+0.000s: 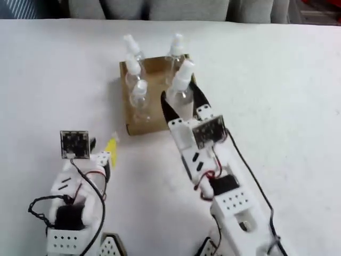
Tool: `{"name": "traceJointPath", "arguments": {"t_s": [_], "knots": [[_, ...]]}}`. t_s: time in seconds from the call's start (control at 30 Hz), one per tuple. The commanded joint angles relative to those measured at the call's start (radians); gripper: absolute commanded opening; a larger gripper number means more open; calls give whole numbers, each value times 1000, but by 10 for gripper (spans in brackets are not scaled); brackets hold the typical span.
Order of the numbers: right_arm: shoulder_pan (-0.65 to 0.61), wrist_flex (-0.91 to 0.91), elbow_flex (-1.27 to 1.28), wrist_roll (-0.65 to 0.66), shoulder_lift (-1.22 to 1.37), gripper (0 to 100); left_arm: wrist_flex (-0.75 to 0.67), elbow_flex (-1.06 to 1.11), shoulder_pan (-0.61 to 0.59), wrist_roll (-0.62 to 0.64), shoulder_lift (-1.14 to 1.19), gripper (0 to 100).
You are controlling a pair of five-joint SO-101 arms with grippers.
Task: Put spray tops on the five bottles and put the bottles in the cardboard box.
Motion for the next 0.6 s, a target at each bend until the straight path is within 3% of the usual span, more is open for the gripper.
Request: {"name": "traceJointPath", "arguments": {"t_s": [0.0,0.1,0.23,0.37,0.57], "knots": [[-5,-59,-110,-9,120,15,28,-3,-5,-86,-15,172],[-7,-81,-150,-11,209,15,38,-3,-1,-155,-15,172],[-7,-82,-195,-91,269,15,40,-3,-1,-157,-15,159],[-15,-33,-253,-106,271,15,20,-3,25,-161,-15,7],[-16,48,-331,-163,271,15,-75,-3,108,-126,-15,23]]}}
